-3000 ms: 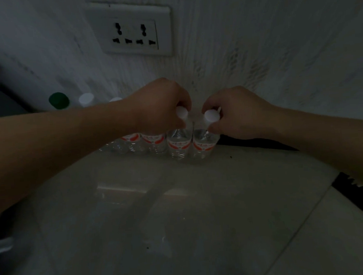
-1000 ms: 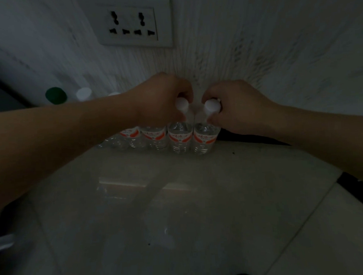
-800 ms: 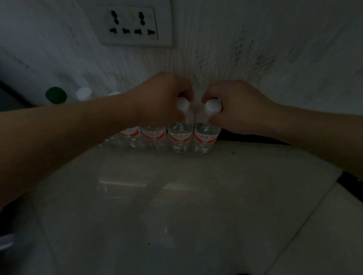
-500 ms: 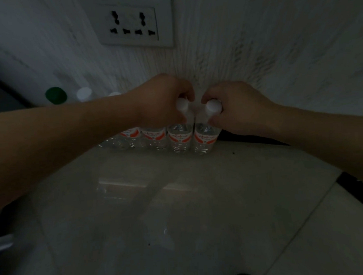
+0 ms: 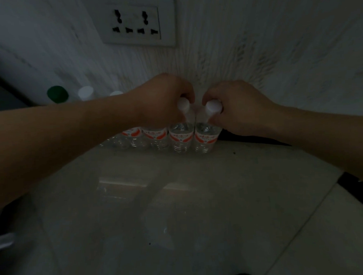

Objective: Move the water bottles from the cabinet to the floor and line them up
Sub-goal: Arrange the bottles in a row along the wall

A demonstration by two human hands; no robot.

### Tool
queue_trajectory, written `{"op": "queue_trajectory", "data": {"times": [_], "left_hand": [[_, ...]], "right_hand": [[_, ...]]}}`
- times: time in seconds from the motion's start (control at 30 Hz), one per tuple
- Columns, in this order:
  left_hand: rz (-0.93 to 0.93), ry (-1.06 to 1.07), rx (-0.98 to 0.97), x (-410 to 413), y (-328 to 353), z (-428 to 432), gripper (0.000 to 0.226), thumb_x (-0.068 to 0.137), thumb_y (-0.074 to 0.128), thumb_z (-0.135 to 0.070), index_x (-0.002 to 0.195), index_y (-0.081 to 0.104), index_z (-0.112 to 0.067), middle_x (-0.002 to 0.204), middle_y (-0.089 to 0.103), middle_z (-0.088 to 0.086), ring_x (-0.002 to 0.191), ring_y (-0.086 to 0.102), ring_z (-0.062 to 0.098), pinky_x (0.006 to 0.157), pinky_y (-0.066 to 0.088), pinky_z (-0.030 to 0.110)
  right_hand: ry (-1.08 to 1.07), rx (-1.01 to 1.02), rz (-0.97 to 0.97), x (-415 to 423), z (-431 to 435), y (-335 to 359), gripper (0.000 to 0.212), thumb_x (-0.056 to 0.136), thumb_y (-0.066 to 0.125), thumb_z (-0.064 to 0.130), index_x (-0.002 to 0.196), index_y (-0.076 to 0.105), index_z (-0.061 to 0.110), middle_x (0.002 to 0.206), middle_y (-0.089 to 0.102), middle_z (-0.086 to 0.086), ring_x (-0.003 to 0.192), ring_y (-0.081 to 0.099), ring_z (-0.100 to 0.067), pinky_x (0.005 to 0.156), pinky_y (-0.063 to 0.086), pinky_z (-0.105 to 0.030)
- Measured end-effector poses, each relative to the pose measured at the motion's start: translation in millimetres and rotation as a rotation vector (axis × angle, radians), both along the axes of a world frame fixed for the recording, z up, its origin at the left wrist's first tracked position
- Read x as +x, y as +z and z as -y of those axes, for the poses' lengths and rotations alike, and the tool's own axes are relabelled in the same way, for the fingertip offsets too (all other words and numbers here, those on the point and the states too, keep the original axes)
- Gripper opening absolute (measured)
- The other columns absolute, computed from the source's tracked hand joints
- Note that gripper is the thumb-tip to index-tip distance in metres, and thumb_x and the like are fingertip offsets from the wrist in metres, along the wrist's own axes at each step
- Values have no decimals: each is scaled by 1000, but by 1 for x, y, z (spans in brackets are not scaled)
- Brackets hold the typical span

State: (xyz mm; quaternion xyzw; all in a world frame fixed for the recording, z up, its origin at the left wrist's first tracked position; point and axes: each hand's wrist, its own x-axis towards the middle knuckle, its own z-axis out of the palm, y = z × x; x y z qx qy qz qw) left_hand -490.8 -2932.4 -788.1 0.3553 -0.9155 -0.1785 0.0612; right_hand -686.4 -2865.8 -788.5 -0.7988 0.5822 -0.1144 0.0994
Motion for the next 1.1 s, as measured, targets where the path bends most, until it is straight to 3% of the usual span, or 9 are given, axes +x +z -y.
{"op": "queue_trajectory", "data": {"times": [0.17, 0.47, 0.73, 0.9, 1.0, 1.1], "left_hand": [[-9, -7, 5, 0, 0, 1, 35, 74, 74, -20, 108, 67, -19, 92, 61, -9, 84, 55, 8, 74, 45, 26], [-5, 4, 7, 1, 1, -1, 38, 75, 75, -20, 111, 66, -19, 100, 69, -1, 90, 62, 15, 79, 52, 36], [-29, 28, 17, 3, 4, -2, 40, 74, 76, -24, 112, 65, -19, 99, 66, -5, 88, 59, 12, 76, 47, 29], [-60, 36, 12, 6, 7, -4, 40, 77, 77, -27, 115, 65, -19, 98, 62, -9, 89, 58, 9, 75, 44, 24], [-59, 45, 7, 9, 10, -6, 41, 77, 76, -28, 116, 64, -19, 105, 65, -5, 94, 60, 12, 79, 47, 28], [-46, 55, 13, 12, 14, -9, 43, 75, 77, -28, 115, 64, -19, 107, 64, -4, 97, 60, 14, 82, 49, 31]], "right_hand": [[-19, 17, 7, -1, 2, -1, 27, 79, 66, 17, 106, 69, 12, 104, 69, -8, 96, 62, -26, 77, 45, -30], [-13, 14, -12, -2, 2, -3, 33, 76, 68, 17, 109, 67, 13, 107, 67, -8, 98, 62, -25, 78, 45, -30], [-49, 62, -19, -5, 0, -4, 38, 74, 70, 21, 111, 66, 16, 109, 66, -2, 98, 61, -21, 75, 41, -25], [-54, 94, -24, -4, -1, -1, 39, 71, 72, 22, 109, 66, 16, 105, 65, -2, 95, 61, -23, 77, 48, -31], [-50, 93, -26, -2, -5, 2, 36, 71, 72, 22, 105, 67, 13, 104, 66, -6, 94, 62, -27, 80, 51, -40], [-53, 95, -37, -1, -6, 3, 38, 71, 74, 23, 107, 66, 12, 105, 65, -8, 96, 61, -28, 81, 50, -40]]}}
